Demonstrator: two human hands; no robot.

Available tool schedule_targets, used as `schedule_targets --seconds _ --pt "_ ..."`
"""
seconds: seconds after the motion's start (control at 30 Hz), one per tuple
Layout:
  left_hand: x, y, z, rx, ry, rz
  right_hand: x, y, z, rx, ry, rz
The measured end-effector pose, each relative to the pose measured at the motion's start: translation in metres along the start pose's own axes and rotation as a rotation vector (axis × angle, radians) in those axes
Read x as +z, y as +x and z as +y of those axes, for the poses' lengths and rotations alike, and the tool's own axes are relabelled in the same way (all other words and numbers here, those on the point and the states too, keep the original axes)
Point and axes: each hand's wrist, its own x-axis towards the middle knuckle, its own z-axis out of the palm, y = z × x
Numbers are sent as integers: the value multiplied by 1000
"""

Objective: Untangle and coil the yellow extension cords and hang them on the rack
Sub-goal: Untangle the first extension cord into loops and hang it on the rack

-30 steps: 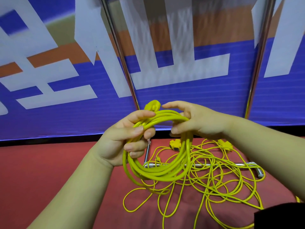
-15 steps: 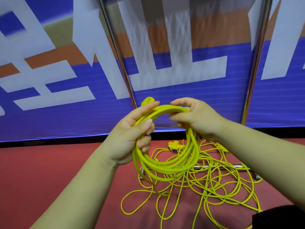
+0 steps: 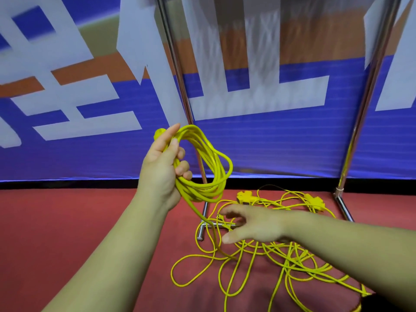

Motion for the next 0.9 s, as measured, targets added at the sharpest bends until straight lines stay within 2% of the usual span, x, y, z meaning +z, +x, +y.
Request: schedule_targets --seconds 0.1,0.2,0.27,0.37,0.47,0.6,0.73,0.8,0.9 --pt "-2 -2 4 -14 -55 -24 22 14 -9 -93 -94 -39" --pt "-11 -4 11 -34 -134 -32 37 28 -4 -167 -54 -46" --pt "-21 -3 17 -40 -197 -39 35 33 10 -148 -38 -86" --pt "-41 2 25 -31 -265 -33 21 30 34 -72 -158 -104" --pt "-59 6 26 -14 -253 -20 -2 21 50 31 -190 -130" --pt "-76 8 21 27 26 -32 -40 5 43 98 0 -113" --pt "-79 11 0 64 338 -2 -76 -13 24 83 502 -52" --pt "-77 12 -14 71 461 9 -89 -23 16 11 581 -62" --pt "-73 15 -31 45 512 45 -99 -40 7 -83 597 -115"
